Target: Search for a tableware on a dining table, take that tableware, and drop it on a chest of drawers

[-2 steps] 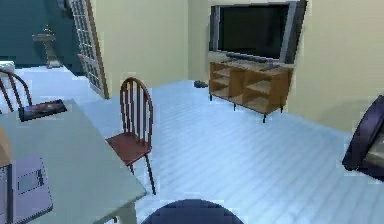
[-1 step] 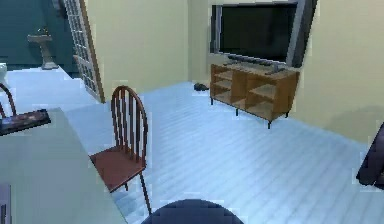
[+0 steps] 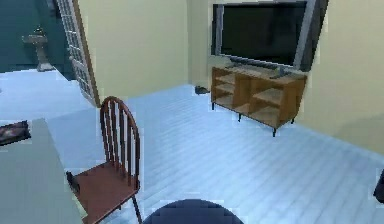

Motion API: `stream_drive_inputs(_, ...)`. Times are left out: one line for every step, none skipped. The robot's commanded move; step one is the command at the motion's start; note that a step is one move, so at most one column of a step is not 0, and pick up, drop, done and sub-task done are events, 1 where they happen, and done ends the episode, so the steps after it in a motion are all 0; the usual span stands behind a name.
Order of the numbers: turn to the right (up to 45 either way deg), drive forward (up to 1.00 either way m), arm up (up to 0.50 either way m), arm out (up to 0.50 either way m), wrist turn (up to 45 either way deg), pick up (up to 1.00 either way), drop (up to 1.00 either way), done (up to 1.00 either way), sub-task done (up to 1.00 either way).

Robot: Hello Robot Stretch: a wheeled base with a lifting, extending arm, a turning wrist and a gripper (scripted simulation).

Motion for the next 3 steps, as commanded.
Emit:
stream_drive_inputs(45.0, 0.00, 0.00, 0.00, 0.0, 0.00, 0.00, 0.00, 0.00)
stream_drive_inputs(45.0, 0.00, 0.00, 0.00, 0.0, 0.00, 0.00, 0.00, 0.00)
stream_drive_inputs(45.0, 0.00, 0.00, 0.00, 0.0, 0.00, 0.00, 0.00, 0.00)
